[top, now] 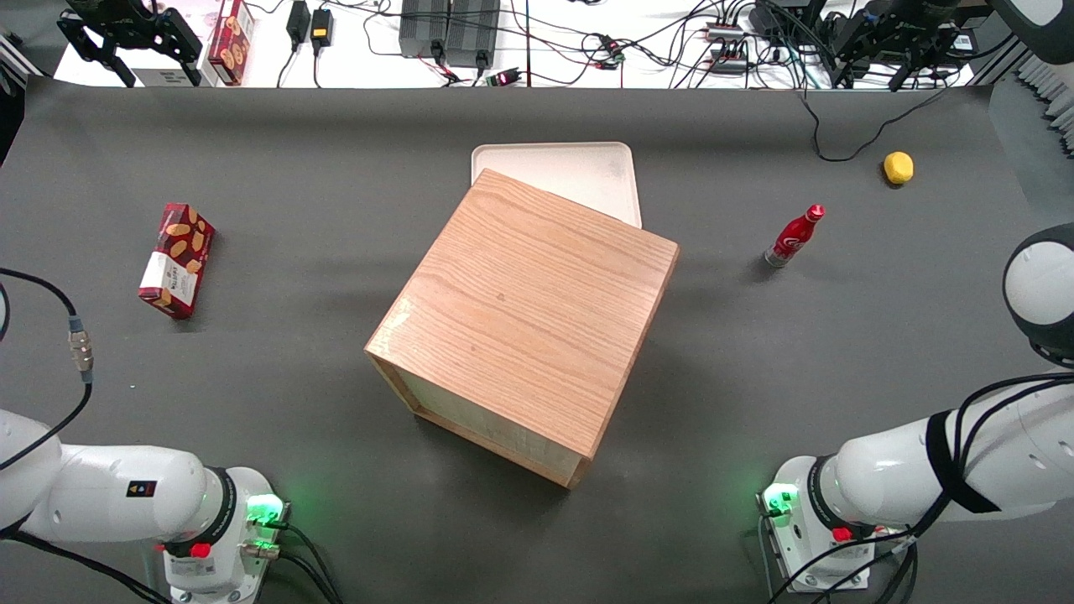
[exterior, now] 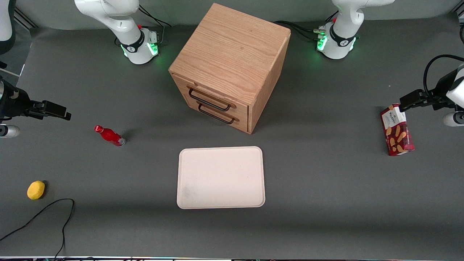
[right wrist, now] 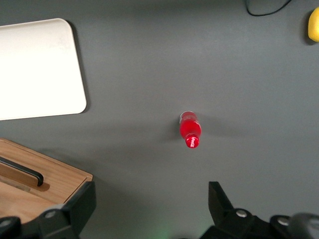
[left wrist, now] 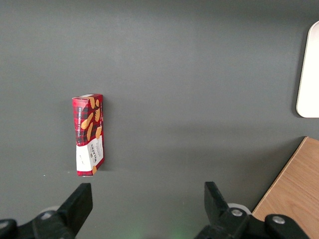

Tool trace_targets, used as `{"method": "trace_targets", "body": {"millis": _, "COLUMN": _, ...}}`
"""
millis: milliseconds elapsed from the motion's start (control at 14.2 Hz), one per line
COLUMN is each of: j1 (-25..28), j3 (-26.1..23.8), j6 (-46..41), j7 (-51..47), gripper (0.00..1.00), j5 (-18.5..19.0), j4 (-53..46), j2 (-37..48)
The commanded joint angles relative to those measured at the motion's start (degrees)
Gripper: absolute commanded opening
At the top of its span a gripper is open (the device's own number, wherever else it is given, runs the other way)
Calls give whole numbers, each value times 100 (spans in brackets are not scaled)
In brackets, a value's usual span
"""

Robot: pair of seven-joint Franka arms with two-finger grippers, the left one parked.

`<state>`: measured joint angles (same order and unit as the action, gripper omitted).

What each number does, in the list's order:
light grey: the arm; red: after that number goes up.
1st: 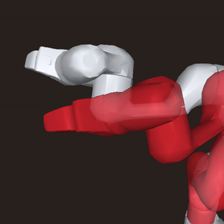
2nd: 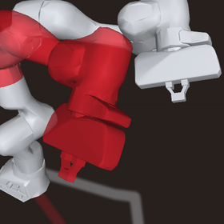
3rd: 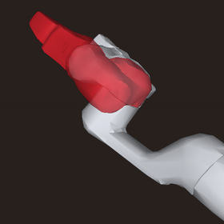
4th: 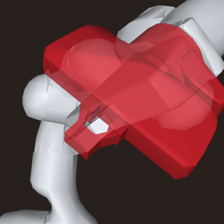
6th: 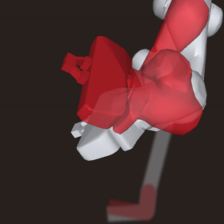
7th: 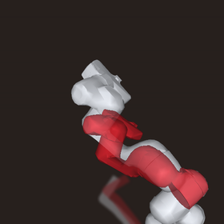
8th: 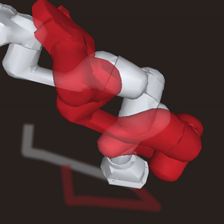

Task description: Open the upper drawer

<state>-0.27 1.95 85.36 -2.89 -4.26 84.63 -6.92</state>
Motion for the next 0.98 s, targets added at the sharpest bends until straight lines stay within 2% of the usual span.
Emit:
{"method": "trace_targets", "body": {"millis": 0, "j1": -51, "j3": 7, "j6": -116, "j7": 26, "gripper": 100, "j5": 13, "j4": -140, "j2": -64}}
{"method": "trace_targets", "body": {"millis": 421, "j1": -34, "j3": 16, "j6": -353, "j7": 376, "gripper": 100, "j5": 4, "j4": -148, "j2": -91}}
{"method": "trace_targets", "body": {"millis": 913, "j1": 10, "j3": -37, "j6": -353, "j7": 430, "gripper": 100, "j5": -241, "j4": -157, "j2": -134}}
